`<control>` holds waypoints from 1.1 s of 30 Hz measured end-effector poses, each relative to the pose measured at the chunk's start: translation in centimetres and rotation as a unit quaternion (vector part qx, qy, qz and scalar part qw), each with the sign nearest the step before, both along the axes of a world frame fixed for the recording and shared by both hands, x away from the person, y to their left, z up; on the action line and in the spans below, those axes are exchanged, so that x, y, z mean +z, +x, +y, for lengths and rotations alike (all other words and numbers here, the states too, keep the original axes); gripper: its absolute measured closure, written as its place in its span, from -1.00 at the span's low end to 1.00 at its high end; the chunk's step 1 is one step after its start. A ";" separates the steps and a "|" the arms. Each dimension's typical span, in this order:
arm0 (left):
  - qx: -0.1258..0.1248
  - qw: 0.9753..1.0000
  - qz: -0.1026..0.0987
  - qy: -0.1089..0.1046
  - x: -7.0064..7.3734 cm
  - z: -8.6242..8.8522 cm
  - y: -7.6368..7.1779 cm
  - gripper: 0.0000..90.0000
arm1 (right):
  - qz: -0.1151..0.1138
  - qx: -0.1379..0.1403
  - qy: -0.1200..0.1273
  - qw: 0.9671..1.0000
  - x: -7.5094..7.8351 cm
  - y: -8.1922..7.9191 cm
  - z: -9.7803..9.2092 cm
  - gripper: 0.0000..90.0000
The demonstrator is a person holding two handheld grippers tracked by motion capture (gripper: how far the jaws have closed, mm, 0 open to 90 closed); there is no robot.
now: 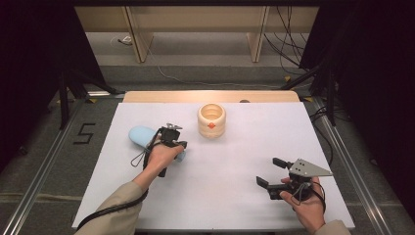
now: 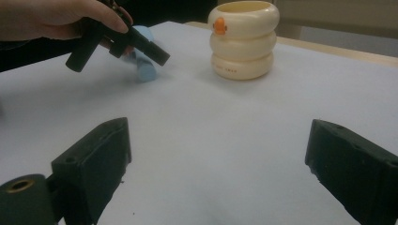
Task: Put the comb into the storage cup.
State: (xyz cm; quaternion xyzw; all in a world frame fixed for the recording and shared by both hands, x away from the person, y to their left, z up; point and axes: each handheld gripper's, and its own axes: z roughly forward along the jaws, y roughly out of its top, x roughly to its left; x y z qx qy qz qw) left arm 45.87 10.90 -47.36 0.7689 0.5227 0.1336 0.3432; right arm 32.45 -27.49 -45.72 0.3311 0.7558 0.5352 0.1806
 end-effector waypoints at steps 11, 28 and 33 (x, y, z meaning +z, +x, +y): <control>-0.004 1.000 0.022 0.008 -0.2 0.0 -0.1 1.00 | 0.002 0.006 -0.001 1.000 -0.1 0.0 0.1 -0.82; -0.035 0.998 0.040 0.024 0.6 2.6 -3.1 1.00 | 0.002 0.006 -0.002 1.000 0.0 -0.1 0.1 -0.82; -0.044 0.998 0.041 0.034 0.9 3.7 -4.0 1.00 | 0.003 0.005 -0.002 1.000 0.0 0.0 0.1 -0.82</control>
